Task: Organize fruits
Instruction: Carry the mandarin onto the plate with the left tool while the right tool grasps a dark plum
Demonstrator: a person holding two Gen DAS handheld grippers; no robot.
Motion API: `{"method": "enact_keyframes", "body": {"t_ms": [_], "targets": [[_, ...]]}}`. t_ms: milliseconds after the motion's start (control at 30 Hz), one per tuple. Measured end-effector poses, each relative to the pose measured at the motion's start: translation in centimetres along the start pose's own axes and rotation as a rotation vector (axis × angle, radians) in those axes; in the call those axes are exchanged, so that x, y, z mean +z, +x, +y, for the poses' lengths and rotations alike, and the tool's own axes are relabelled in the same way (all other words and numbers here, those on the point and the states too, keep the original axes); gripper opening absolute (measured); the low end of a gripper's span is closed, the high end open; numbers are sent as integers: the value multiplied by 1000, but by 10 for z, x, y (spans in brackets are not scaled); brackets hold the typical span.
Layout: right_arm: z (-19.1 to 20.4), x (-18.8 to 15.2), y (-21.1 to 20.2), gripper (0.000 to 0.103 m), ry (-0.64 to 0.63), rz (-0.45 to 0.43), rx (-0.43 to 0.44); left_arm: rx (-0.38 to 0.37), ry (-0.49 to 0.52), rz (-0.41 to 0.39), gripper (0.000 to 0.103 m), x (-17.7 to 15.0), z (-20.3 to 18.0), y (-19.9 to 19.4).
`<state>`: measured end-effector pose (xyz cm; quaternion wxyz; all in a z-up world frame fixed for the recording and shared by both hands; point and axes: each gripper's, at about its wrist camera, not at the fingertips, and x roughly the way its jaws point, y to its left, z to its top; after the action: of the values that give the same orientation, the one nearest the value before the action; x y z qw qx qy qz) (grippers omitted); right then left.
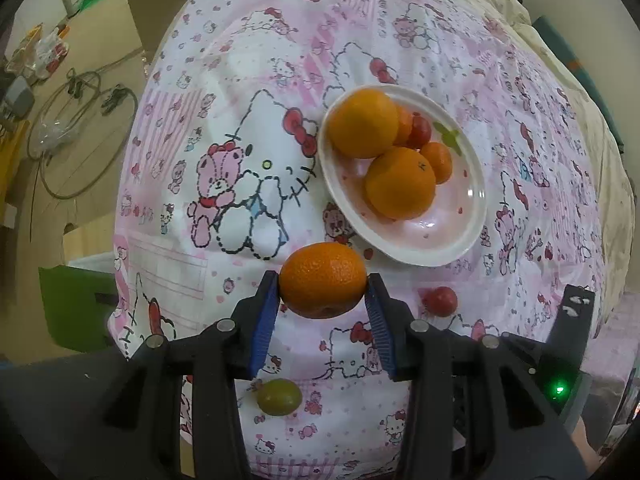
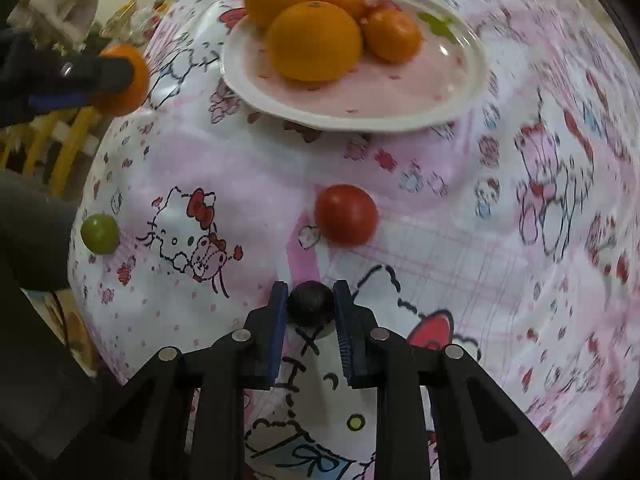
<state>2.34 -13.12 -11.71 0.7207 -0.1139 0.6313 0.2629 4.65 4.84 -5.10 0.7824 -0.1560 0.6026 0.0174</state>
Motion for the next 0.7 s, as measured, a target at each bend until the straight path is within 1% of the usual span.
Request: {"method": "enact_keyframes", "body": {"t_ms": [33, 100, 133, 200, 300, 400, 467, 533, 633, 700], "targets": [[-1, 1, -1, 24, 5, -2, 9, 2, -5, -1, 39, 1, 2, 0], [-3, 6, -4, 24, 39, -13, 81, -2, -19, -5, 39, 2, 6, 0], [-4, 8, -9, 24, 48, -28, 102, -4, -26, -9, 39, 2, 8, -1], [-5, 9, -17, 24, 51, -52, 127, -6, -38, -27, 39, 4, 12, -2], [-15, 12, -36, 24, 87, -113, 178, -8, -11, -65, 39, 10, 8, -3], [-29, 17, -48, 24, 135, -166, 200, -11, 30, -80, 39, 22, 0, 1], [-41, 30, -58, 24, 179, -206, 221, -22, 38, -79, 39, 31, -3, 5], [-52, 31, -67, 24, 215, -247, 225, -28, 31, -68, 40, 37, -4, 10], [-68, 39, -76, 24, 252, -286, 228, -43, 20, -30, 40, 43, -9, 22], [-77, 44, -79, 24, 272, -305, 223, -44, 30, -21, 40, 46, -14, 28]]}}
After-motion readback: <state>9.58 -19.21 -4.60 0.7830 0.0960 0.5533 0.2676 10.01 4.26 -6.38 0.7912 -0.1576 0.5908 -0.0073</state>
